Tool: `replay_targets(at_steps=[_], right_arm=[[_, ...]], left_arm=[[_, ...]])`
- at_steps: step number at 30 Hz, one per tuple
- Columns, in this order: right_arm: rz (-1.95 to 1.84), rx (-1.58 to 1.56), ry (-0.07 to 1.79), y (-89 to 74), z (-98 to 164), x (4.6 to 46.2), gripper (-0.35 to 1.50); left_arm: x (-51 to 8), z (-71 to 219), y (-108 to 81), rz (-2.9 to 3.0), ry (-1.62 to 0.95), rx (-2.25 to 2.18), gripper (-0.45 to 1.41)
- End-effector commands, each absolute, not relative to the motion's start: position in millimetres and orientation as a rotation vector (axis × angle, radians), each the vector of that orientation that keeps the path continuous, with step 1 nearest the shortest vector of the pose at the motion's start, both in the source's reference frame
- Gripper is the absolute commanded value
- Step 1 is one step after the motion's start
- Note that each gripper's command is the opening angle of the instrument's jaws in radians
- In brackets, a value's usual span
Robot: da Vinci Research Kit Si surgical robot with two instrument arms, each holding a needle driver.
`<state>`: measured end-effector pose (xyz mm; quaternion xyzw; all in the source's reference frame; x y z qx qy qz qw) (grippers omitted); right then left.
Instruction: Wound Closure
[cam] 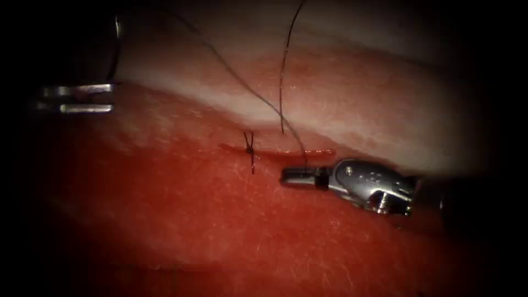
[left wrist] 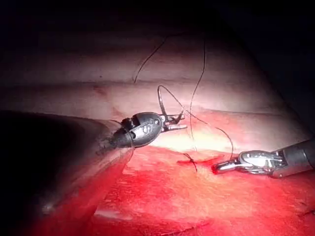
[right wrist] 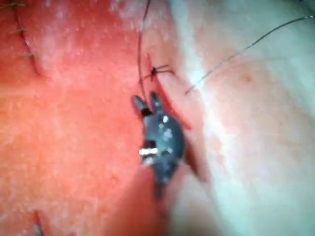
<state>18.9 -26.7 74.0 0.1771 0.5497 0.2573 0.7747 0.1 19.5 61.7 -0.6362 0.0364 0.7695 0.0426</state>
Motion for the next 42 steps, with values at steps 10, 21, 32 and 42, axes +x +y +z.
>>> replay_targets(at_steps=[10, 21, 32, 42], right_arm=[[0.617, 0.465, 1.185, -29.3, 69.9, 19.4, -0.35], [0.565, 0.494, 1.206, -33.1, 64.5, 20.9, -0.35], [0.528, 0.394, 1.264, -32.2, 64.2, 20.5, 1.09], [0.479, 0.316, 1.259, -29.3, 68.8, 17.2, 1.33]], left_arm=[[0.0, 65.5, 21.0, 2.350, 0.109, -1.947, -0.45], [0.5, 66.4, 21.3, 2.352, 0.093, -1.935, -0.45], [0.9, 67.0, 21.5, 2.341, 0.073, -1.930, -0.45], [3.6, 65.6, 22.1, 2.350, 0.059, -1.912, -0.45]])
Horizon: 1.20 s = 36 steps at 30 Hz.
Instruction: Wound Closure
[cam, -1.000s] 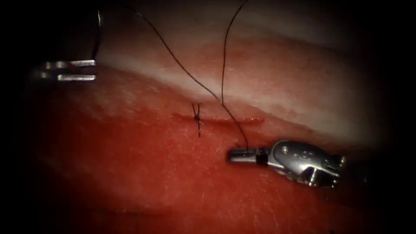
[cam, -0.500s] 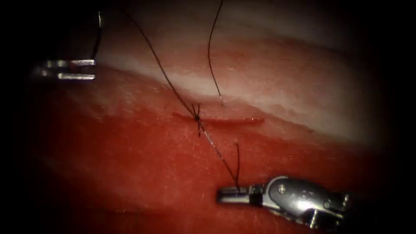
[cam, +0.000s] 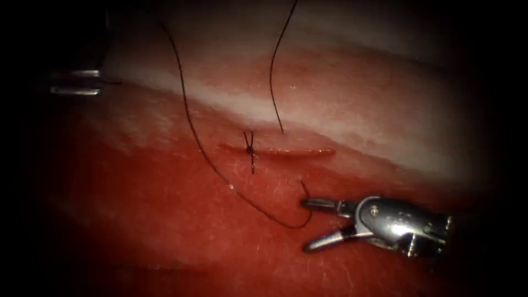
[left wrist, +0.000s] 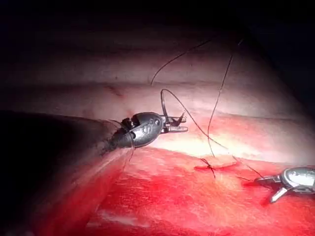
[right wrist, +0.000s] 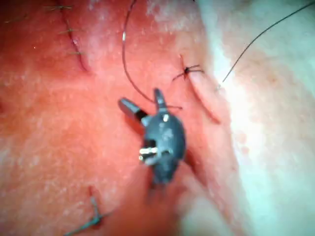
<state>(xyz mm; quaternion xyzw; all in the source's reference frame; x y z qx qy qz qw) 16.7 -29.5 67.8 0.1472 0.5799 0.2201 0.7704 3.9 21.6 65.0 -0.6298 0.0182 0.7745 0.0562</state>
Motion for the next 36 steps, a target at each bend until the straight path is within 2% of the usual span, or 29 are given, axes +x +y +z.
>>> replay_targets(at_steps=[1, 12, 14, 15, 16, 17, 18, 19, 25, 36], right_arm=[[0.475, 0.287, 1.269, -28.7, 69.6, 17.1, 1.33], [0.414, 0.202, 1.268, -27.8, 74.5, 19.1, 1.33], [0.412, 0.202, 1.268, -28.0, 74.6, 19.1, 1.30], [0.411, 0.203, 1.269, -28.0, 74.5, 19.0, 1.21], [0.411, 0.204, 1.270, -28.0, 74.3, 18.9, 0.96], [0.405, 0.213, 1.277, -28.0, 74.1, 18.7, 0.47], [0.426, 0.240, 1.274, -28.0, 73.7, 18.5, -0.20], [0.455, 0.269, 1.268, -27.9, 73.4, 18.4, -0.35], [0.559, 0.352, 1.259, -27.8, 70.6, 18.0, -0.35], [0.535, 0.372, 1.271, -31.5, 66.4, 19.4, -0.35]], left_arm=[[3.7, 65.4, 22.1, 2.350, 0.058, -1.911, -0.45], [3.7, 65.7, 22.2, 2.350, 0.057, -1.912, -0.45], [3.8, 65.8, 22.2, 2.350, 0.057, -1.912, -0.45], [3.8, 65.8, 22.3, 2.350, 0.057, -1.912, -0.45], [3.8, 65.9, 22.3, 2.350, 0.057, -1.912, -0.45], [3.8, 66.0, 22.3, 2.350, 0.057, -1.912, -0.45], [3.8, 66.0, 22.4, 2.350, 0.057, -1.912, -0.45], [3.8, 66.1, 22.4, 2.350, 0.057, -1.912, -0.45], [4.3, 66.9, 22.8, 2.354, 0.059, -1.902, -0.45], [5.3, 68.9, 23.6, 2.356, 0.047, -1.884, -0.45]])
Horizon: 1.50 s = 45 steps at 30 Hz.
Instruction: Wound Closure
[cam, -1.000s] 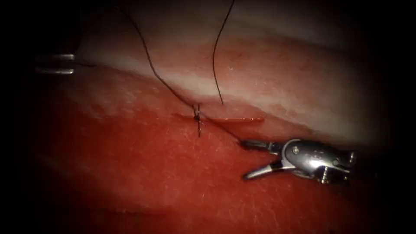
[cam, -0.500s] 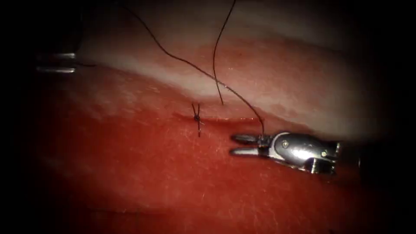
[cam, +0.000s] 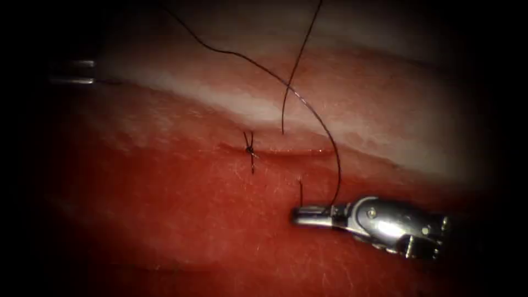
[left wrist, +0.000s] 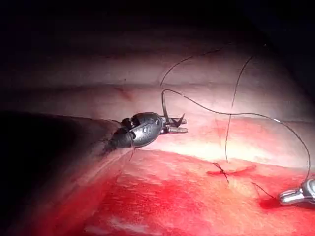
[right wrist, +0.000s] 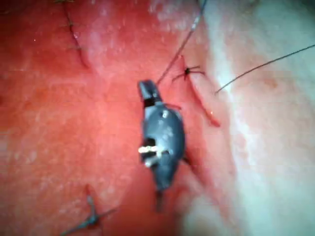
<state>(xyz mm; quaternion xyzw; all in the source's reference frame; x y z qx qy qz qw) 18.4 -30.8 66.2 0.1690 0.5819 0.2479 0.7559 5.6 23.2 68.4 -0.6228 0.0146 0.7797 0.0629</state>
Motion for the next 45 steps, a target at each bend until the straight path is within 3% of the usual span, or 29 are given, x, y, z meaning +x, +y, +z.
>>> replay_targets(at_steps=[1, 19, 20, 22, 24, 25, 36, 45], right_arm=[[0.524, 0.375, 1.267, -32.2, 66.2, 19.8, -0.35], [0.426, 0.415, 1.297, -37.1, 61.7, 22.8, -0.35], [0.417, 0.399, 1.306, -36.9, 61.9, 22.7, -0.10], [0.407, 0.363, 1.332, -36.1, 62.6, 22.2, 0.67], [0.410, 0.355, 1.330, -35.5, 63.4, 21.9, 1.16], [0.410, 0.350, 1.327, -35.1, 63.9, 21.6, 1.26], [0.408, 0.203, 1.313, -29.6, 68.3, 19.0, 1.28], [0.407, 0.133, 1.284, -27.5, 72.0, 19.6, 1.23]], left_arm=[[5.3, 68.9, 23.6, 2.356, 0.047, -1.884, -0.45], [6.5, 69.1, 23.9, 2.361, 0.042, -1.878, -0.45], [6.7, 69.0, 24.0, 2.362, 0.042, -1.875, -0.45], [7.3, 69.0, 24.3, 2.362, 0.042, -1.870, -0.45], [8.1, 68.9, 24.6, 2.359, 0.049, -1.860, -0.45], [8.5, 68.9, 24.7, 2.358, 0.050, -1.856, -0.45], [14.2, 67.4, 26.3, 2.318, 0.095, -1.807, -0.45], [13.3, 68.3, 26.1, 2.318, 0.112, -1.797, -0.45]])
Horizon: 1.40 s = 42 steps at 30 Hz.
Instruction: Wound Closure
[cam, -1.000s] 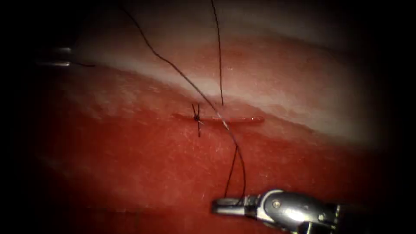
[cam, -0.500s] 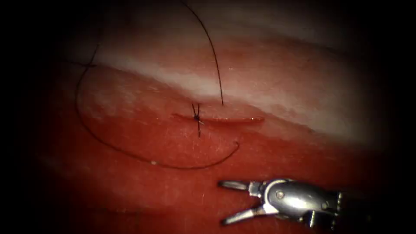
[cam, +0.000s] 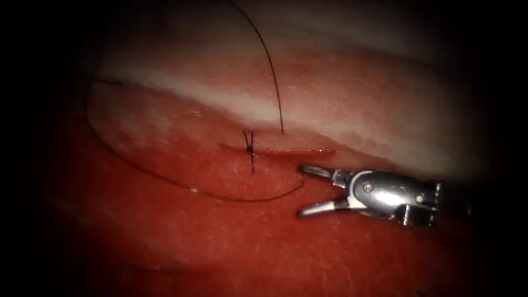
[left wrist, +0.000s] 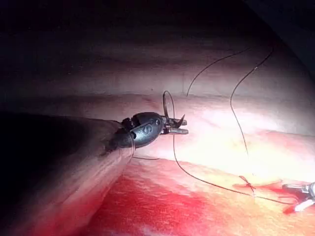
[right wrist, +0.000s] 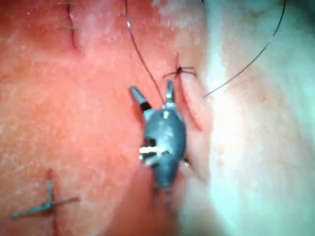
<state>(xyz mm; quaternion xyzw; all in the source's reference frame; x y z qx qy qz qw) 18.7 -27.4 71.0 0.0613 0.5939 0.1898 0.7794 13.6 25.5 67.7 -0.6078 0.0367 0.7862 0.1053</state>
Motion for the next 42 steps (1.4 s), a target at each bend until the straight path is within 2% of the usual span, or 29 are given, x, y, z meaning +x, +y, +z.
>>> replay_targets(at_steps=[1, 4, 6, 7, 8, 10, 22, 42], right_arm=[[0.405, 0.131, 1.280, -27.6, 72.4, 19.7, 1.23], [0.399, 0.131, 1.272, -27.8, 73.1, 19.9, 1.23], [0.400, 0.130, 1.271, -27.7, 73.2, 19.9, 1.16], [0.397, 0.135, 1.265, -27.7, 73.2, 19.9, 0.99], [0.391, 0.142, 1.256, -27.7, 73.2, 19.9, 0.61], [0.381, 0.156, 1.242, -27.7, 73.0, 19.8, -0.35], [0.416, 0.258, 1.210, -30.2, 68.2, 19.1, -0.35], [0.391, 0.323, 1.256, -36.4, 60.3, 22.1, -0.35]], left_arm=[[13.0, 68.6, 26.1, 2.316, 0.114, -1.799, -0.45], [12.5, 69.1, 26.1, 2.315, 0.118, -1.800, -0.45], [12.3, 69.4, 26.1, 2.319, 0.118, -1.799, -0.45], [12.2, 69.5, 26.1, 2.317, 0.118, -1.801, -0.45], [12.1, 69.6, 26.0, 2.320, 0.116, -1.800, -0.45], [11.9, 69.7, 26.0, 2.320, 0.113, -1.806, -0.45], [11.8, 71.0, 26.2, 2.321, 0.090, -1.797, -0.45], [11.8, 71.1, 26.1, 2.327, 0.085, -1.795, -0.45]])
